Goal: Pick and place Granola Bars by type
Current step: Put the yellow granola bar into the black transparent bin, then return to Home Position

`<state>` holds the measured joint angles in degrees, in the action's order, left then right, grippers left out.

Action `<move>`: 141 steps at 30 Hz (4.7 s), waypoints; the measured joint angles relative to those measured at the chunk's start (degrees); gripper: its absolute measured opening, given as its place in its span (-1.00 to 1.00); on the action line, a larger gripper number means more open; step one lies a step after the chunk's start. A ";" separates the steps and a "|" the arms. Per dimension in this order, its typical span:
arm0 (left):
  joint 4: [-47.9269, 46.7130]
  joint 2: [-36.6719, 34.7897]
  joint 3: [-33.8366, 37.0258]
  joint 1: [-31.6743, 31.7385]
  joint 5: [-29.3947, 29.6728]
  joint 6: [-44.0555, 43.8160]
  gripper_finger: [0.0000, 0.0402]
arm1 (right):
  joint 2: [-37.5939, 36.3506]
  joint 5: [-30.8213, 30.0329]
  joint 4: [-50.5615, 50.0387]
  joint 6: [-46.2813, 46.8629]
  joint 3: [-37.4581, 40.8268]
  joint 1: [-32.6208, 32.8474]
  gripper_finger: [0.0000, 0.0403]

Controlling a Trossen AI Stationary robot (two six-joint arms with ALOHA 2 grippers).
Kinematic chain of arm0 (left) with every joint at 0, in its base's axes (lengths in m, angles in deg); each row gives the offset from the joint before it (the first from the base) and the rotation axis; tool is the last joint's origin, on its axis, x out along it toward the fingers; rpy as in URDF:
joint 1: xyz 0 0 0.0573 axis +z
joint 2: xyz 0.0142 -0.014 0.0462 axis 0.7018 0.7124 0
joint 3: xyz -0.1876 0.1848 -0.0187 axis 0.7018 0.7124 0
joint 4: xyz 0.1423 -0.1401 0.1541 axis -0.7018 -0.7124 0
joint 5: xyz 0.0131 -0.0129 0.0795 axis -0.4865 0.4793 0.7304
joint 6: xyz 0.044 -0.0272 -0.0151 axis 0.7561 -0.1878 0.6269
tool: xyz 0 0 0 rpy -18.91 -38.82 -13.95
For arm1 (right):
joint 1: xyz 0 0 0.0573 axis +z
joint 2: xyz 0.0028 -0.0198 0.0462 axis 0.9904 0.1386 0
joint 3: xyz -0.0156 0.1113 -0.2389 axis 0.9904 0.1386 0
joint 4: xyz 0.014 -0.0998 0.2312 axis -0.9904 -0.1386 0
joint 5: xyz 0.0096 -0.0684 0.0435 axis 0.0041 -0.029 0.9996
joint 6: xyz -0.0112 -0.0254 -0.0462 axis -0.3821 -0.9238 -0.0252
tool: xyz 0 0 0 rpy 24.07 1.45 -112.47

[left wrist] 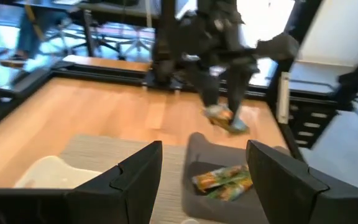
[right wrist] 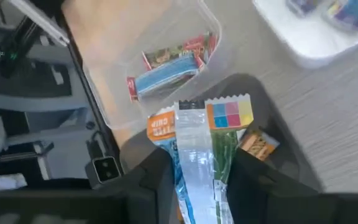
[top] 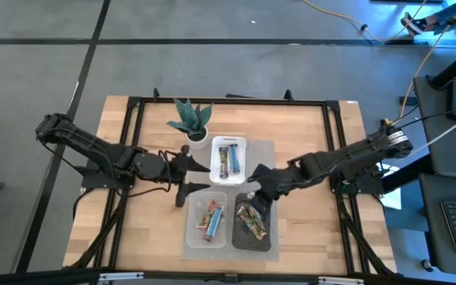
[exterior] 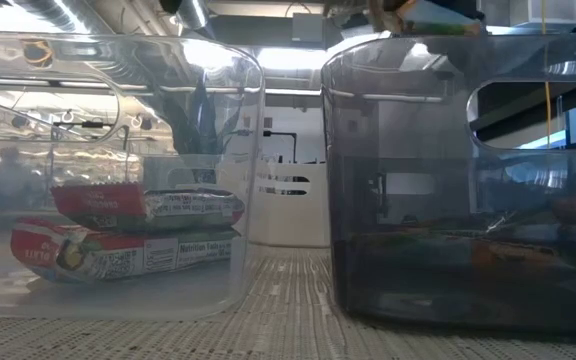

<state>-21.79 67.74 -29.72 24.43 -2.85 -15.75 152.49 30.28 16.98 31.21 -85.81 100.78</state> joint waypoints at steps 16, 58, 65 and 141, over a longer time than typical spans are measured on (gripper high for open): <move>-1.22 0.02 0.00 0.00 3.79 0.05 0.12 | 12.34 4.48 3.84 12.07 -0.02 3.41 -0.40; -4.21 -30.23 14.84 0.01 8.89 -6.54 0.12 | -17.07 8.89 18.01 -17.66 14.44 -0.78 -0.01; -1.61 -42.43 24.18 0.84 8.48 -6.81 0.12 | -37.05 14.83 42.24 -22.12 35.86 -5.07 -0.02; 7.12 -63.69 49.09 14.69 -5.10 -2.47 0.12 | -86.88 -4.29 39.43 -50.43 73.29 -12.63 -0.02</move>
<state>-14.66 4.04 19.37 39.12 -7.94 -18.22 65.61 25.99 56.41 -19.23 -12.52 88.14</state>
